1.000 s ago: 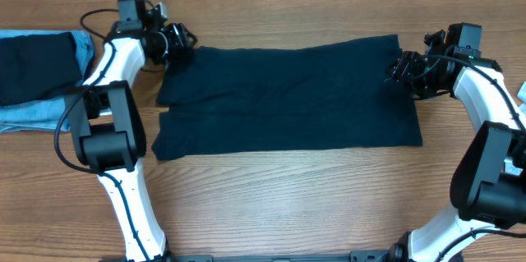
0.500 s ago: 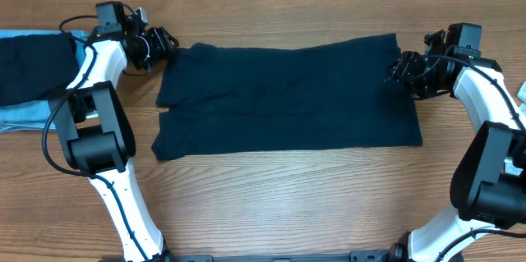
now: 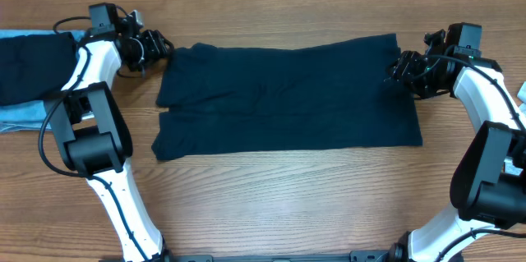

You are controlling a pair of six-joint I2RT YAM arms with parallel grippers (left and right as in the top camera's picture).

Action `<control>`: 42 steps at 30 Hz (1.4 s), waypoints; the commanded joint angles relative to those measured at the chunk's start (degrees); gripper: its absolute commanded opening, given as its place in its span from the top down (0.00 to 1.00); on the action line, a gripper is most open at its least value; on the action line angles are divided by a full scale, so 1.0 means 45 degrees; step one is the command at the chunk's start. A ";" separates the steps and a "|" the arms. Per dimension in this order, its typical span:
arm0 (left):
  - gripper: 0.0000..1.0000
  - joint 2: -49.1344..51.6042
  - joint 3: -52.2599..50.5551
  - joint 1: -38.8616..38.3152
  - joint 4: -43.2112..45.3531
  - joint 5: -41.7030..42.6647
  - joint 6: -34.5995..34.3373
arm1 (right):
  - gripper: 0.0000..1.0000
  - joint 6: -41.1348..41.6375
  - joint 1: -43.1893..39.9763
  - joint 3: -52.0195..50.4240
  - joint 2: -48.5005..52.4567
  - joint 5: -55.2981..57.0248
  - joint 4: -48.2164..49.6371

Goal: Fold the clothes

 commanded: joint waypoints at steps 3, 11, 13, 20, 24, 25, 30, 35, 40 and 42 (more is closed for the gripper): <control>0.49 0.0165 0.0165 -0.0801 -0.0117 -0.0296 0.0238 | 0.41 0.0000 0.0034 -0.0005 -0.0267 -0.0078 0.0107; 0.57 0.0165 0.0165 -0.0879 -0.0189 -0.0787 0.0097 | 0.42 0.0000 0.0034 -0.0005 -0.0267 -0.0083 0.0015; 0.60 0.0165 0.0165 -0.0850 -0.0146 -0.0947 0.0097 | 0.42 0.0000 0.0034 -0.0005 -0.0267 -0.0083 0.0015; 0.65 0.0160 0.0165 -0.0811 0.1083 -0.0432 -0.0146 | 0.43 0.0000 0.0034 -0.0005 -0.0267 -0.0083 -0.0015; 0.74 0.0160 0.0165 -0.0816 0.1860 0.0588 -0.0452 | 0.43 0.0000 0.0034 -0.0005 -0.0267 -0.0083 -0.0078; 0.77 0.0160 0.0165 -0.0816 0.1943 0.0729 -0.0481 | 0.43 0.0000 0.0034 -0.0005 -0.0267 -0.0083 -0.0078; 0.82 0.0160 0.0165 -0.0811 0.1987 0.1083 -0.0491 | 0.43 0.0000 0.0034 -0.0005 -0.0267 -0.0083 -0.0131; 0.78 0.0160 0.0165 -0.0811 0.1875 0.1054 -0.0515 | 0.43 0.0000 0.0034 -0.0005 -0.0267 -0.0083 -0.0175; 0.67 0.0165 0.0165 -0.0811 0.1418 0.0714 -0.0219 | 0.43 0.0000 0.0034 -0.0005 -0.0267 -0.0083 -0.0175; 0.66 0.0165 0.0165 -0.0811 0.1093 0.0510 -0.0087 | 0.44 0.0000 0.0029 -0.0005 -0.0267 -0.0078 -0.0170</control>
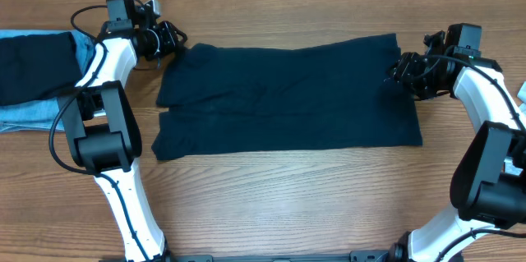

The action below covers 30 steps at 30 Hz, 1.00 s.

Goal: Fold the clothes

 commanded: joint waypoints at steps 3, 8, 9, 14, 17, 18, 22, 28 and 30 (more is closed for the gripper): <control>0.66 0.0160 0.0165 0.0058 -0.0903 -0.0690 0.0374 | 0.44 0.0000 0.0029 -0.0010 -0.0267 -0.0068 0.0024; 0.70 0.0160 0.0165 0.0058 -0.1564 -0.1005 0.0787 | 0.43 0.0000 0.0029 -0.0010 -0.0267 0.0039 0.0034; 0.71 0.0160 0.0165 0.0058 -0.1613 -0.1035 0.0782 | 0.44 0.0000 0.0029 -0.0010 -0.0267 0.0034 0.0034; 0.91 0.0160 0.0165 0.0068 -0.1268 -0.0991 0.0777 | 0.44 0.0005 0.0029 -0.0010 -0.0267 0.0029 0.0024; 0.96 0.0160 0.0170 0.0087 -0.0505 -0.0301 0.0767 | 0.44 0.0005 0.0034 -0.0010 -0.0267 0.0029 0.0024; 0.96 0.0160 0.0170 0.0097 -0.0301 -0.0034 0.0704 | 0.44 0.0000 0.0029 -0.0010 -0.0267 0.0029 0.0029; 0.96 0.0155 0.0491 0.0136 0.0384 0.1263 0.0573 | 0.44 0.0000 0.0029 -0.0010 -0.0267 0.0029 0.0029; 0.96 0.0155 0.1841 0.0141 0.0223 0.2273 0.0928 | 0.44 0.0000 0.0029 -0.0010 -0.0267 0.0029 -0.0019; 0.96 0.0155 0.2069 0.0141 -0.0073 0.2395 0.1069 | 0.44 0.0000 0.0034 -0.0010 -0.0267 0.0029 -0.0058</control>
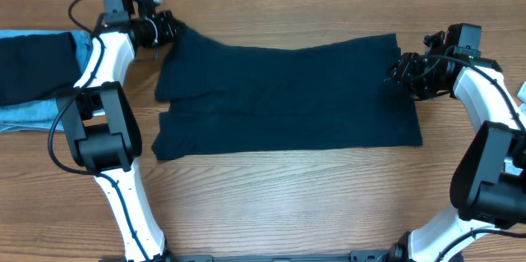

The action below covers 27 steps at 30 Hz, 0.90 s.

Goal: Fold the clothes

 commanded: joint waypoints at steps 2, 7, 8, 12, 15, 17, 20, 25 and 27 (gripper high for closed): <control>0.96 0.0107 0.1073 0.0121 -0.0947 0.1025 0.0709 | 0.44 0.0000 0.0034 -0.0010 -0.0267 -0.0010 -0.0063; 0.96 0.0107 0.1073 0.0117 -0.2934 0.1443 0.1598 | 0.44 0.0000 0.0029 -0.0010 -0.0267 -0.0010 -0.0083; 0.96 0.0107 0.1073 0.0117 -0.3429 0.1831 0.1870 | 0.44 0.0000 0.0034 -0.0010 -0.0267 -0.0010 -0.0078; 0.96 0.0107 0.1073 0.0121 -0.4896 0.2647 0.2064 | 0.44 0.0000 0.0034 -0.0010 -0.0267 -0.0010 -0.0087; 0.96 0.0107 0.1073 0.0131 -0.6135 0.2705 0.2307 | 0.44 0.0000 0.0034 -0.0010 -0.0267 -0.0010 -0.0092; 0.96 0.0107 0.1073 0.0131 -0.7087 0.2705 0.2642 | 0.44 0.0000 0.0029 -0.0010 -0.0267 -0.0010 -0.0092; 0.96 0.0107 0.1073 0.0131 -0.8451 0.2127 0.3259 | 0.44 0.0000 0.0034 -0.0010 -0.0267 -0.0010 -0.0092; 0.96 0.0107 0.1073 0.0131 -1.0452 0.0219 0.3415 | 0.44 0.0000 0.0029 -0.0010 -0.0267 -0.0010 -0.0087; 0.96 0.0107 0.1073 0.0131 -1.1030 -0.0350 0.3415 | 0.44 0.0000 0.0029 -0.0010 -0.0267 -0.0005 -0.0087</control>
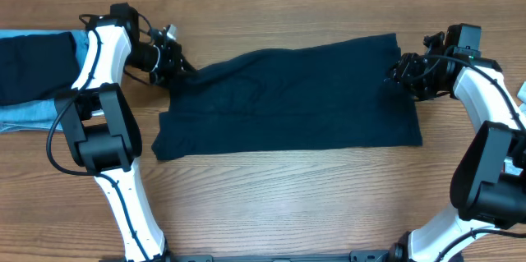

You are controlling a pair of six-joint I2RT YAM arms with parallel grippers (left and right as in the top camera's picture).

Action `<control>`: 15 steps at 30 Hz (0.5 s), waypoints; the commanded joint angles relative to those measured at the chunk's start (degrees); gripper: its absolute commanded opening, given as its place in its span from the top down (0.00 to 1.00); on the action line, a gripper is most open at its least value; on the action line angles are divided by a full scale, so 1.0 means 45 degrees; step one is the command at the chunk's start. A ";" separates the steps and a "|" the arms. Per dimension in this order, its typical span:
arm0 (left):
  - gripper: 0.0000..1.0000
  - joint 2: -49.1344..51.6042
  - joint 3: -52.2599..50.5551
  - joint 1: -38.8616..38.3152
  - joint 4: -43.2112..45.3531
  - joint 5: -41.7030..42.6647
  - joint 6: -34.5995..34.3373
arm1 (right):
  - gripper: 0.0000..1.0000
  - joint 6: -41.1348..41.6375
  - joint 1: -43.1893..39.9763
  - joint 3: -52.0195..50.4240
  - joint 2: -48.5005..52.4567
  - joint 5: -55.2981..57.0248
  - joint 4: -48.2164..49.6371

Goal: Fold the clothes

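Observation:
A dark navy garment [288, 98] lies spread across the middle of the wooden table in the overhead view. My left gripper [174, 66] is shut on the garment's far-left corner, which is lifted and drawn in toward the middle, with creases running from it. My right gripper [398, 71] sits at the garment's far-right corner and looks shut on the cloth there. The garment's near edge lies flat.
A pile of folded clothes, dark over light blue [33, 77], rests at the left edge of the table. A white object [522, 91] shows at the right edge. A light wall runs along the back.
My left gripper has moved nearer and slightly right, carrying the garment's far-left corner with it; the cloth's left end is now bunched and creased. The right arm has not moved.
My left gripper stood beside the garment's far-left corner with the cloth flat. Then it was at that corner, then held it pulled out toward the far left. Now the corner is drawn back over the garment. My right gripper stayed at the far-right corner throughout.

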 commanded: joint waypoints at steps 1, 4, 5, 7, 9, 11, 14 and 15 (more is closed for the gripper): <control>0.96 0.0102 0.0170 0.0131 -0.0996 -0.1710 0.0544 | 0.44 0.0000 0.0034 -0.0005 -0.0267 -0.0010 0.0034; 0.96 0.0102 0.0170 0.0131 -0.1530 -0.2482 0.0481 | 0.43 0.0005 0.0034 -0.0005 -0.0267 0.0034 0.0078; 0.96 0.0102 0.0170 0.0131 -0.1617 -0.2628 0.0481 | 0.43 0.0005 0.0029 -0.0005 -0.0267 0.0092 0.0087; 0.96 0.0102 0.0170 0.0131 -0.1899 -0.2982 0.0486 | 0.43 0.0005 0.0029 -0.0005 -0.0267 0.0277 0.0121; 0.96 0.0102 0.0170 0.0131 -0.2011 -0.3303 0.0491 | 0.43 0.0005 0.0034 -0.0005 -0.0267 0.0321 0.0160; 0.87 0.0102 0.0170 0.0131 -0.1967 -0.3293 0.0442 | 0.40 0.0005 0.0034 -0.0005 -0.0267 0.0321 0.0296; 0.79 0.0102 0.0165 0.0121 -0.1797 -0.3283 0.0325 | 0.33 0.0005 0.0034 -0.0005 -0.0267 0.0316 0.0860; 0.72 0.0102 0.0170 0.0121 -0.1758 -0.3283 0.0277 | 0.33 0.0005 0.0034 -0.0005 -0.0267 0.0316 0.1127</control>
